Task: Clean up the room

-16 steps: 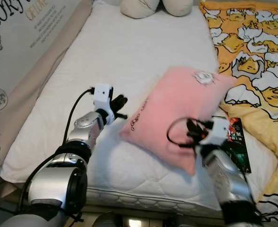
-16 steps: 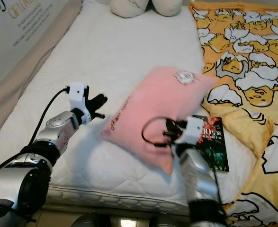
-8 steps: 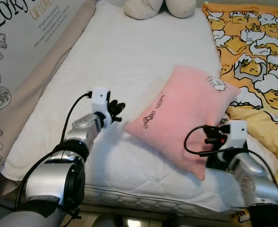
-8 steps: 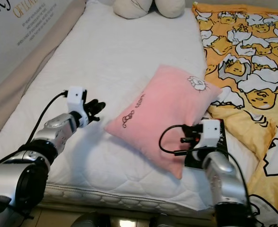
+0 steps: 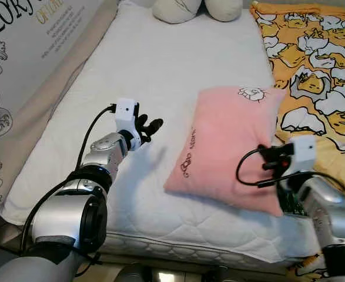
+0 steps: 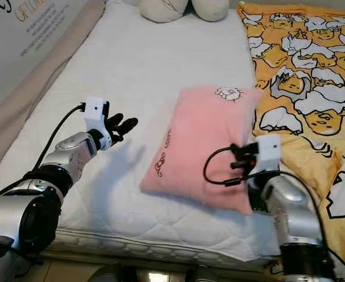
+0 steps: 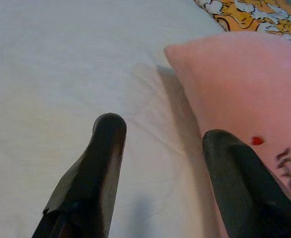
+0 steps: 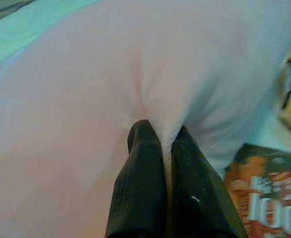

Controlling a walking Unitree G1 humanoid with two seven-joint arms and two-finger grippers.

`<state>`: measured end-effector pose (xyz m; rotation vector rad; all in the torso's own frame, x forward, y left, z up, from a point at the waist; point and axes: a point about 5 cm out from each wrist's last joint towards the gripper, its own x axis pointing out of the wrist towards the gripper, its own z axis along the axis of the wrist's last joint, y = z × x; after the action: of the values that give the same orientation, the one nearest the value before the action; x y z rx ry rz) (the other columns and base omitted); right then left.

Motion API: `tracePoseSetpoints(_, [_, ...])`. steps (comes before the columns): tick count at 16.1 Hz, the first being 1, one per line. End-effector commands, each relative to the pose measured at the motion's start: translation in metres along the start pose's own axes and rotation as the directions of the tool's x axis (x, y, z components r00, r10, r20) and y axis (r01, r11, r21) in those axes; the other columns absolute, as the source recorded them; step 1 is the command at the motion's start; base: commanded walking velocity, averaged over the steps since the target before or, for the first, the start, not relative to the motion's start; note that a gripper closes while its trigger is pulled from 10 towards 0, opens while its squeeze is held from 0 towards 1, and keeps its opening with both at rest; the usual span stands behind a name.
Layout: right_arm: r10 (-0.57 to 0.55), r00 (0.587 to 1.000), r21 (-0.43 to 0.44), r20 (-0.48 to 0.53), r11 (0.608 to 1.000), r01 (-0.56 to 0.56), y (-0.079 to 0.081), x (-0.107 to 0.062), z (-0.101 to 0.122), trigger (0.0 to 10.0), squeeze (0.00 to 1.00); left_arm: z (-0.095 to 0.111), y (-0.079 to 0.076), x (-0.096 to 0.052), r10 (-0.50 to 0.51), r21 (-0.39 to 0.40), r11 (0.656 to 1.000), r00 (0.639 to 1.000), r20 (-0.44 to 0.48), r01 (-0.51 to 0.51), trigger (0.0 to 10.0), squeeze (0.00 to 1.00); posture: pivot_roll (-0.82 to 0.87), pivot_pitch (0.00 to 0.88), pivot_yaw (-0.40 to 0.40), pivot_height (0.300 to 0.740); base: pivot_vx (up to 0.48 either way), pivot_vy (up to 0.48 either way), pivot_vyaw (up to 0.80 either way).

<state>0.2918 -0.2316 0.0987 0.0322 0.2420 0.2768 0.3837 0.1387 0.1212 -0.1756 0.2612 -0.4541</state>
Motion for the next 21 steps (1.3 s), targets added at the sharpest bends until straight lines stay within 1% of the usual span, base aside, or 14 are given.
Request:
tracePoseSetpoints(1, [0.020,1.000,0.016,-0.016,1.000,-0.020,0.011,-0.001,-0.007,0.0,0.00,0.004,-0.002,0.002,-0.005,-0.121,0.993,1.000,0.005,0.005,10.0,1.00,-0.11,0.094,0.034,0.740,0.000,0.000,0.00])
tracePoseSetpoints(2, [0.024,0.999,0.031,-0.022,0.999,-0.023,0.015,-0.001,-0.010,0.0,0.00,0.000,-0.002,0.002,0.010,-0.223,0.975,1.000,-0.001,-0.010,10.0,1.00,-0.11,0.094,0.034,0.740,0.000,0.000,0.00])
tracePoseSetpoints(4, [0.032,0.999,0.044,-0.030,0.999,-0.031,0.021,-0.003,-0.016,0.0,0.00,-0.006,-0.008,0.004,-0.009,-0.312,0.950,1.000,-0.006,0.007,10.0,1.00,-0.12,0.097,0.037,0.740,0.000,0.000,0.00])
tracePoseSetpoints(5, [0.033,0.999,0.052,-0.039,0.998,-0.031,0.023,-0.005,-0.021,0.0,0.00,-0.009,-0.019,0.009,-0.057,-0.361,0.931,0.998,-0.010,0.049,10.0,1.00,-0.12,0.099,0.037,0.740,0.000,0.000,0.00])
tracePoseSetpoints(6, [0.031,0.999,0.054,-0.042,0.998,-0.029,0.024,-0.005,-0.022,0.0,0.00,-0.010,-0.026,0.011,-0.083,-0.378,0.923,0.997,-0.011,0.072,10.0,1.00,-0.12,0.098,0.037,0.740,0.000,0.000,0.00])
tracePoseSetpoints(7, [0.025,0.998,0.066,-0.052,0.998,-0.021,0.026,-0.007,-0.027,0.0,0.00,-0.016,-0.039,0.015,-0.134,-0.388,0.915,0.990,-0.033,0.111,10.0,1.00,-0.12,0.098,0.037,0.740,0.000,0.000,0.00])
tracePoseSetpoints(8, [0.023,0.998,0.073,-0.057,0.997,-0.019,0.028,-0.008,-0.031,0.0,0.00,-0.028,-0.049,0.017,-0.161,-0.369,0.921,0.984,-0.079,0.121,10.0,1.00,-0.12,0.096,0.037,0.740,0.000,0.000,0.00])
tracePoseSetpoints(11, [0.021,0.998,0.078,-0.056,0.997,-0.017,0.029,-0.009,-0.031,0.0,0.00,-0.044,-0.051,0.014,-0.154,-0.341,0.935,0.977,-0.149,0.095,10.0,1.00,-0.12,0.099,0.038,0.740,0.000,0.000,0.00])
tracePoseSetpoints(14, [0.014,0.999,0.083,-0.050,0.997,-0.010,0.030,-0.011,-0.031,0.0,0.00,-0.065,-0.062,0.012,-0.166,-0.316,0.945,0.958,-0.235,0.086,10.0,1.00,-0.13,0.101,0.039,0.740,0.000,0.000,0.00])
tracePoseSetpoints(16, [0.012,0.999,0.085,-0.053,0.996,-0.008,0.030,-0.014,-0.032,0.0,0.00,-0.079,-0.081,0.011,-0.267,-0.363,0.918,0.925,-0.268,0.160,10.0,1.00,-0.13,0.099,0.041,0.740,0.000,0.000,0.00])
tracePoseSetpoints(17, [0.011,0.998,0.086,-0.055,0.996,-0.006,0.029,-0.014,-0.033,0.0,0.00,-0.083,-0.089,0.012,-0.280,-0.365,0.915,0.920,-0.273,0.170,10.0,1.00,-0.13,0.098,0.041,0.740,0.000,0.000,0.00])
tracePoseSetpoints(18, [0.011,0.998,0.087,-0.057,0.996,-0.006,0.030,-0.014,-0.033,0.0,0.00,-0.087,-0.101,0.014,-0.303,-0.368,0.909,0.915,-0.267,0.194,10.0,0.00,-0.14,0.098,0.040,0.740,0.000,0.000,0.00])
tracePoseSetpoints(19, [0.012,0.998,0.089,-0.055,0.996,-0.007,0.031,-0.013,-0.032,0.0,0.00,-0.090,-0.115,0.017,-0.320,-0.411,0.889,0.916,-0.241,0.202,10.0,0.00,-0.13,0.097,0.038,0.740,0.000,0.000,0.00])
tracePoseSetpoints(21, [0.017,0.999,0.099,-0.051,0.995,-0.012,0.035,-0.011,-0.032,0.0,0.00,-0.092,-0.126,0.020,-0.264,-0.490,0.861,0.942,-0.207,0.134,10.0,0.00,-0.13,0.099,0.034,0.740,0.000,0.000,0.00])
